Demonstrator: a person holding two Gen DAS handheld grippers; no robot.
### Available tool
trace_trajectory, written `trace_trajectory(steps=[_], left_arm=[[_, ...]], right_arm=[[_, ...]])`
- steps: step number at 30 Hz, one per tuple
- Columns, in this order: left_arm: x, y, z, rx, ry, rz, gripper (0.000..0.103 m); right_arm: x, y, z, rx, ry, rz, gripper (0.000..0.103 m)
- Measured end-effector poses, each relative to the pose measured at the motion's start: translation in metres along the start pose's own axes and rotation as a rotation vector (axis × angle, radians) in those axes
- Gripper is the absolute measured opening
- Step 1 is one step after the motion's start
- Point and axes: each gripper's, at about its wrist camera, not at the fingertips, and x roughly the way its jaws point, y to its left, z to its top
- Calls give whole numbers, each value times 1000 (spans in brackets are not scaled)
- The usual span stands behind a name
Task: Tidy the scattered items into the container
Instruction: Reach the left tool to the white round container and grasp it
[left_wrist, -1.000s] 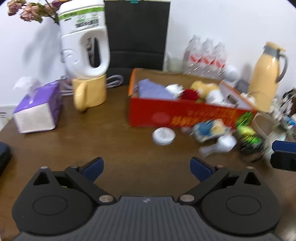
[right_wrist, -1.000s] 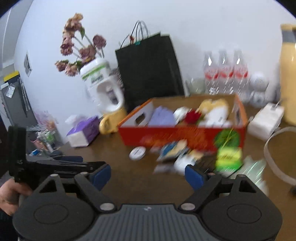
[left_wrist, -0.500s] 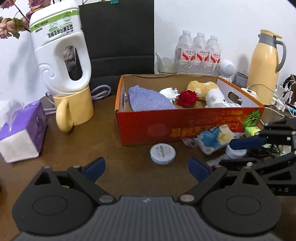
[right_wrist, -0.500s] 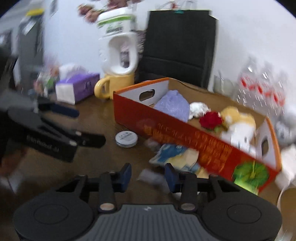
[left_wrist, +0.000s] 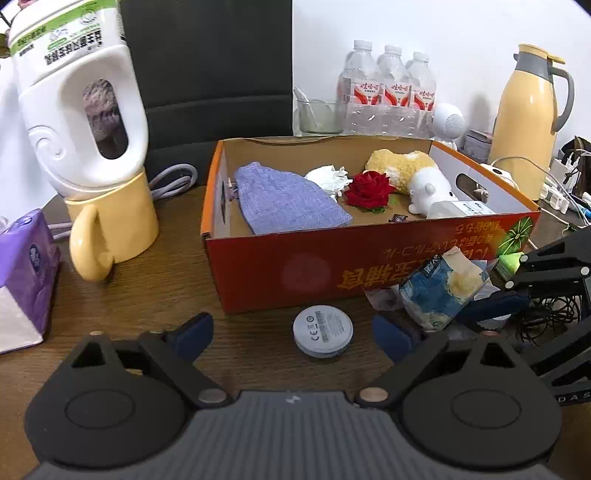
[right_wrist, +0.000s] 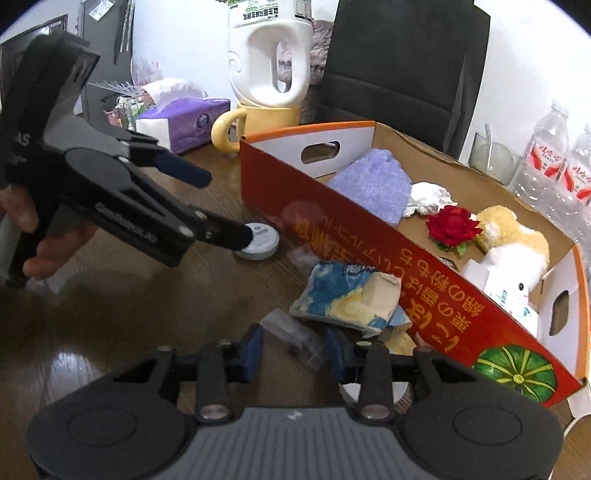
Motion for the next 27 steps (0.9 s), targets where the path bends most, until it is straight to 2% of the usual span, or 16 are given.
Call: trace_trajectory(steps=[4, 5, 9, 12, 17, 20, 23, 25, 27], left_arm=[[9, 2, -1, -12, 14, -34, 84], [12, 2, -1, -21, 24, -38, 79], [22, 6, 1, -63, 45, -66, 75], [28, 8, 3, -87, 53, -83, 70], [27, 3, 1, -67, 39, -65, 57], [23, 6, -1, -76, 33, -57, 41], [17, 11, -5, -106, 32, -47, 41], [10, 15, -7, -129, 35, -26, 41], [-3, 18, -11, -156, 15, -4, 41]], right_arm=[[3, -3, 1, 33, -7, 19, 20], [3, -2, 1, 45, -11, 17, 19], [1, 6, 0, 46, -4, -8, 18], [-1, 13, 1, 19, -15, -40, 20], [2, 11, 1, 40, -26, -17, 21], [6, 10, 4, 50, -34, -11, 23], [10, 12, 7, 38, -36, 3, 29], [12, 16, 9, 20, -39, 8, 42], [15, 21, 10, 9, -37, 18, 43]])
